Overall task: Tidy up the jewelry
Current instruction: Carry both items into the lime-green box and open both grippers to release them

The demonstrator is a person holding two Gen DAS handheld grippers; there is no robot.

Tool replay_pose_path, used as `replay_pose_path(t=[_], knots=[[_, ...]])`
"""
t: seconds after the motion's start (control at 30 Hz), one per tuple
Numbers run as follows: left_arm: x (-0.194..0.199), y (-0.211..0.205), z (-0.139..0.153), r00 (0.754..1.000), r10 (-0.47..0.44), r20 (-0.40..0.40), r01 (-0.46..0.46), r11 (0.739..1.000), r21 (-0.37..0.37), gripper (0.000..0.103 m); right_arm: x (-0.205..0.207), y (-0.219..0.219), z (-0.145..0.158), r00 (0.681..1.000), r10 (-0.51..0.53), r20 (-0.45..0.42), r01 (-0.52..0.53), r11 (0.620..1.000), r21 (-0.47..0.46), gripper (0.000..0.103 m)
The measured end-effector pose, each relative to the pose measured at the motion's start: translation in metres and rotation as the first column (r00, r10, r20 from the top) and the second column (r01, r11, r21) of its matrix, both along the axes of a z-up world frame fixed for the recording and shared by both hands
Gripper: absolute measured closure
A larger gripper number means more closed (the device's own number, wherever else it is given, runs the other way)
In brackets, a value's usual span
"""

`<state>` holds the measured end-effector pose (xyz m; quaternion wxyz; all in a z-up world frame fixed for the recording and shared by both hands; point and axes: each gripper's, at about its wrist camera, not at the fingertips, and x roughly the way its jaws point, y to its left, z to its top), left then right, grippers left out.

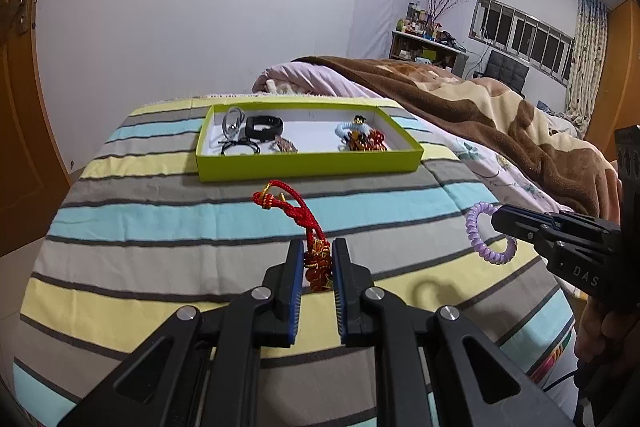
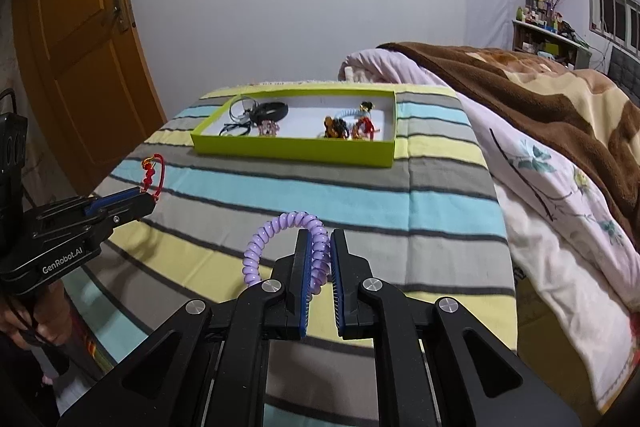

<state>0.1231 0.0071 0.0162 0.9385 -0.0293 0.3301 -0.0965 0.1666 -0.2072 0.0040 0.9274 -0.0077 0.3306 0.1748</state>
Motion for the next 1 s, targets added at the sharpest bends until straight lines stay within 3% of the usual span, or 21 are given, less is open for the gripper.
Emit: replay_pose_path(t=[0.43,1.0], knots=[[0.031,-0.006,0.017,0.999,-0.032,0.037,0.03,0.998,0.047,0.088,0.034,0.011,0.021,0.999,0.018,0.042,-0.018,1.0,-0.01,0.094],[0.111,-0.019,0.024,0.995,-0.084,0.054,0.079,0.993,0.084,0.088,0.118,0.019,0.028,0.999,0.007,0.031,-0.007,1.0,-0.003,0.094]])
